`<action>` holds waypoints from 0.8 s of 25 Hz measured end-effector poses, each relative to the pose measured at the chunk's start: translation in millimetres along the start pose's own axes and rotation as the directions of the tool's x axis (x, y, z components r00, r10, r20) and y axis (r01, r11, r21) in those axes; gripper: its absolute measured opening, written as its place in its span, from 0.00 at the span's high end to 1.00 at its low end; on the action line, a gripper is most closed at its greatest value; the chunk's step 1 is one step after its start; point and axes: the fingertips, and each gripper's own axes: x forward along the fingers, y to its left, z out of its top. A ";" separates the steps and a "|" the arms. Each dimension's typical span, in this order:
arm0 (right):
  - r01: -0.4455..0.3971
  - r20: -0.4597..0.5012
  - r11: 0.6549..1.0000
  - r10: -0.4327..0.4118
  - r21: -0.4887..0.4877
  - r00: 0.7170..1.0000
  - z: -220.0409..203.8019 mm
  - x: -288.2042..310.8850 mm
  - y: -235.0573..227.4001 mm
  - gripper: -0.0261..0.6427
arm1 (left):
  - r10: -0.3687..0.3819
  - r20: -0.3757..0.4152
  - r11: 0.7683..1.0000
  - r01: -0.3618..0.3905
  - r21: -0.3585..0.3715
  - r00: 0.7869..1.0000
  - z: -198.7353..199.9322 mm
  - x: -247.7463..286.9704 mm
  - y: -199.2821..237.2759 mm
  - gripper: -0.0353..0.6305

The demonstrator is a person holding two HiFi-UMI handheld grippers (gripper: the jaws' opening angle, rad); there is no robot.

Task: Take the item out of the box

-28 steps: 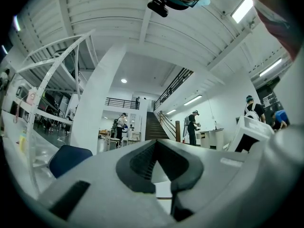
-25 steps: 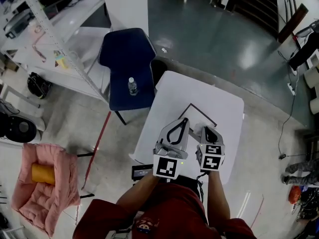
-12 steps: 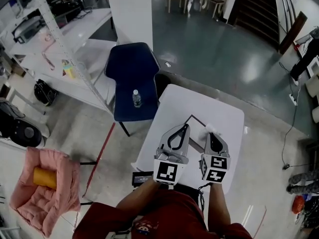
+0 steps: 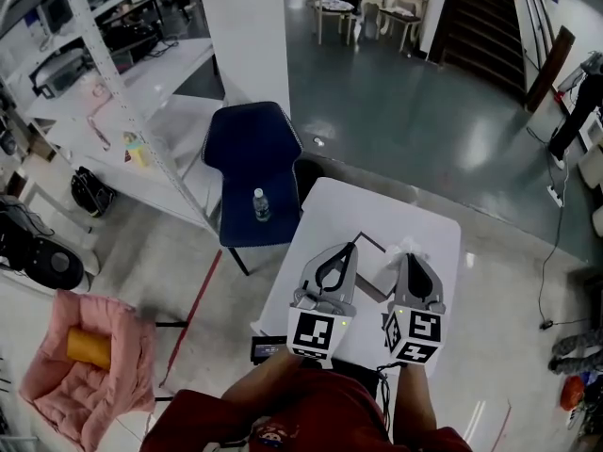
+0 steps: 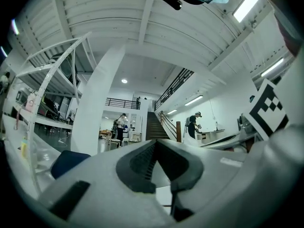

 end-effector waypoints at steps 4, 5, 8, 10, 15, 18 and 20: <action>0.005 0.043 1.000 -0.005 0.007 0.999 12.1 -4.8 -3.5 0.95 | -0.014 0.015 1.000 0.014 -0.022 1.000 12.1 1.5 -5.7 0.94; 0.005 0.056 1.000 -0.006 0.013 0.998 15.2 -5.1 -4.9 0.95 | -0.016 0.024 1.000 0.017 -0.015 1.000 15.2 2.5 -7.0 0.94; 0.010 0.102 1.000 -0.012 0.026 0.995 27.3 -7.7 -10.5 0.95 | -0.014 0.027 1.000 0.014 0.000 1.000 20.8 6.9 -9.7 0.94; 0.019 0.136 0.999 -0.023 0.034 0.990 36.3 -13.2 -15.2 0.95 | -0.010 0.025 1.000 0.010 -0.002 1.000 23.2 9.1 -11.7 0.94; 0.035 0.217 0.999 -0.042 0.039 0.975 61.1 -24.9 -23.8 0.95 | -0.017 0.045 1.000 0.016 0.023 0.999 36.4 17.6 -17.9 0.94; 0.066 0.252 0.998 -0.064 0.000 0.966 68.4 -31.1 -25.1 0.95 | -0.035 0.047 0.999 0.033 0.032 0.998 37.7 21.1 -24.7 0.94; 0.087 0.276 0.996 -0.077 -0.023 0.958 71.6 -34.7 -23.3 0.95 | -0.044 0.058 0.998 0.042 0.044 0.997 37.9 22.3 -27.5 0.94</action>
